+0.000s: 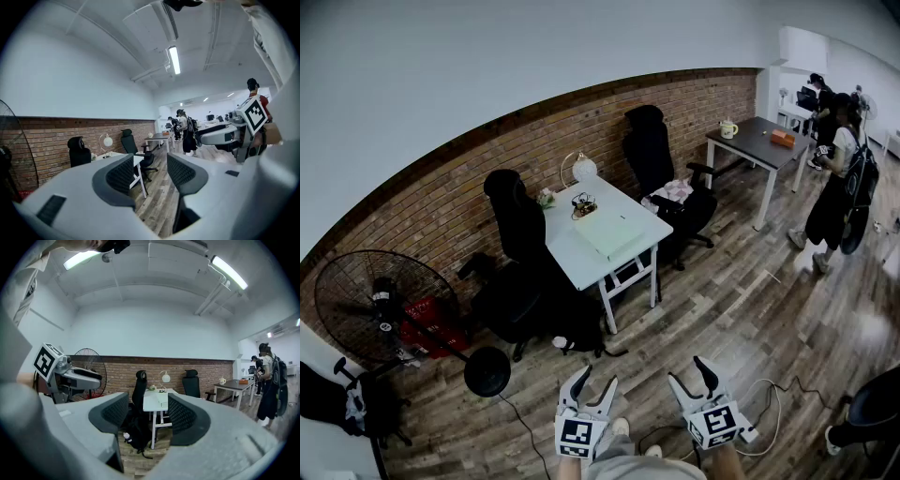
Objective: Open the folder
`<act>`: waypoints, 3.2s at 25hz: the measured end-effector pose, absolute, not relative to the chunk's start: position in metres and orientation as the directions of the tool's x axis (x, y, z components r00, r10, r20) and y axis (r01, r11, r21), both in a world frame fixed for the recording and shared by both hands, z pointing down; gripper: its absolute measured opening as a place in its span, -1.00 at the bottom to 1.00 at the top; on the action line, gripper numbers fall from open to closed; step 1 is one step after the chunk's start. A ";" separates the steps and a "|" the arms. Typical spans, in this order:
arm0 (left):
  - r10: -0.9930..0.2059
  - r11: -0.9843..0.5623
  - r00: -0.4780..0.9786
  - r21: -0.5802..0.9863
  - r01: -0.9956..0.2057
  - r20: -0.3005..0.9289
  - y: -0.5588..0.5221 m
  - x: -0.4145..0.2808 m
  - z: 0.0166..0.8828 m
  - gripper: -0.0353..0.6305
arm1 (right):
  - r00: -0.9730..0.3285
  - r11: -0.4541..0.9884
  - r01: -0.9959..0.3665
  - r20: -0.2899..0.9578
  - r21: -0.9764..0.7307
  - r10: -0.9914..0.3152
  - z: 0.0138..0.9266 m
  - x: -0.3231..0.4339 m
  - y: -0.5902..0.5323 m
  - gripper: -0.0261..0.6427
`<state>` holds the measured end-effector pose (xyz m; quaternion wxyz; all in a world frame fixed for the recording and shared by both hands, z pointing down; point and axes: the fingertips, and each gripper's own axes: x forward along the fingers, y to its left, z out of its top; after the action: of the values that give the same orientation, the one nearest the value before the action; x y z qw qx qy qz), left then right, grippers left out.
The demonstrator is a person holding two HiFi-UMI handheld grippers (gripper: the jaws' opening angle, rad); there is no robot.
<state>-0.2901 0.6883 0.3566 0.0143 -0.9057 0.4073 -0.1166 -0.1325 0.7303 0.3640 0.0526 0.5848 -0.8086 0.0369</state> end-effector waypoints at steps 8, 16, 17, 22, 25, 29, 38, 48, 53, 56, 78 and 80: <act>-0.740 -0.672 0.648 -0.145 -0.727 0.179 0.673 -0.280 0.356 -0.24 | -0.288 0.290 -0.957 0.114 0.005 -0.951 0.365 -0.125 0.712 -0.13; -0.734 -0.677 0.653 -0.123 -0.726 0.184 0.631 -0.281 0.361 -0.26 | -0.276 0.279 -0.960 0.138 0.009 -0.951 0.369 -0.128 0.672 -0.13; -0.732 -0.680 0.658 -0.129 -0.722 0.179 0.624 -0.281 0.362 -0.26 | -0.278 0.283 -0.959 0.140 0.015 -0.950 0.370 -0.128 0.665 -0.13; -0.720 -0.692 0.666 -0.114 -0.713 0.195 0.594 -0.278 0.370 -0.27 | -0.263 0.268 -0.963 0.153 0.009 -0.953 0.374 -0.129 0.637 -0.13; -0.711 -0.700 0.674 -0.108 -0.706 0.203 0.575 -0.276 0.374 -0.28 | -0.256 0.261 -0.965 0.161 0.006 -0.953 0.378 -0.129 0.619 -0.13; -0.694 -0.716 0.689 -0.101 -0.691 0.207 0.549 -0.277 0.376 -0.28 | -0.244 0.249 -0.969 0.170 0.006 -0.955 0.380 -0.132 0.595 -0.13; -0.662 -0.745 0.718 -0.087 -0.661 0.215 0.498 -0.283 0.381 -0.29 | -0.216 0.223 -0.975 0.190 0.014 -0.958 0.384 -0.144 0.547 -0.13; -0.629 -0.774 0.747 -0.076 -0.629 0.217 0.449 -0.294 0.390 -0.30 | -0.175 0.184 -0.983 0.207 0.026 -0.963 0.392 -0.161 0.506 -0.13; -0.613 -0.787 0.761 -0.075 -0.613 0.214 0.434 -0.292 0.389 -0.30 | -0.155 0.166 -0.985 0.213 0.038 -0.965 0.390 -0.160 0.495 -0.13; -0.606 -0.792 0.767 -0.072 -0.606 0.212 0.426 -0.291 0.390 -0.30 | -0.135 0.146 -0.989 0.217 0.034 -0.967 0.392 -0.159 0.489 -0.13; -0.597 -0.800 0.778 -0.080 -0.594 0.194 0.362 -0.250 0.390 -0.31 | -0.114 0.131 -0.989 0.217 0.064 -0.970 0.394 -0.116 0.426 -0.13; -0.601 -0.797 0.773 -0.076 -0.600 0.202 0.354 -0.246 0.391 -0.31 | -0.118 0.133 -0.989 0.215 0.059 -0.970 0.395 -0.112 0.417 -0.13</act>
<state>-0.2461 0.3538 0.3908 0.0038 -0.9416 0.3188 -0.1083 -0.1115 0.4170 0.3948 0.1008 0.6565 -0.7459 0.0492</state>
